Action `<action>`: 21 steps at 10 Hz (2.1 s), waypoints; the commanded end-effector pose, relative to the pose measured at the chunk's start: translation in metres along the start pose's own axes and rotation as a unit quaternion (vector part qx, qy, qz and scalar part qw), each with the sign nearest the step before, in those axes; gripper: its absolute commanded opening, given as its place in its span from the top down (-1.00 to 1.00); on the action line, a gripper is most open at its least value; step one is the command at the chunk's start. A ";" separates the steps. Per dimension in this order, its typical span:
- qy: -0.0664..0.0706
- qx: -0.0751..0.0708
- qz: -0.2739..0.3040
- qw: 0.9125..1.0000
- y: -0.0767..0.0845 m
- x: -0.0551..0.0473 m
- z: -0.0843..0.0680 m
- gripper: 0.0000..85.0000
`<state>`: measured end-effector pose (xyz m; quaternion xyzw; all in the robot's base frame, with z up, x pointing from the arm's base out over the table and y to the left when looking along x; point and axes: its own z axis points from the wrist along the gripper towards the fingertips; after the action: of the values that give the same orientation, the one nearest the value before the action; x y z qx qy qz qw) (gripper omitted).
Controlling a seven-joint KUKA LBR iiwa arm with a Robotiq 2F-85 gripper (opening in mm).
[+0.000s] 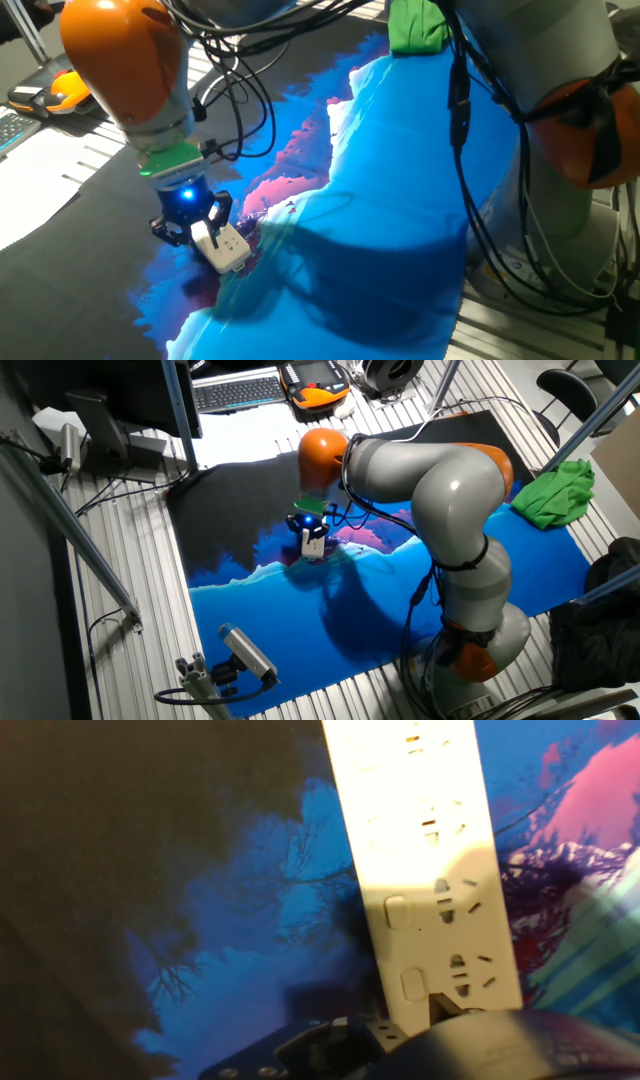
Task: Turn off the power strip by pressing the button
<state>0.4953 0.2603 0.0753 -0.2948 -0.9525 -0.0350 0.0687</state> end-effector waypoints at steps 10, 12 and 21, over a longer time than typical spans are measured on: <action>0.001 0.033 -0.049 0.998 0.004 -0.006 0.020 0.20; 0.008 0.034 -0.053 0.998 0.001 -0.010 0.023 0.20; 0.036 0.032 -0.060 0.997 0.002 -0.007 0.025 0.20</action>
<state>0.4992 0.2610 0.0498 -0.2329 -0.9661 -0.0190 0.1096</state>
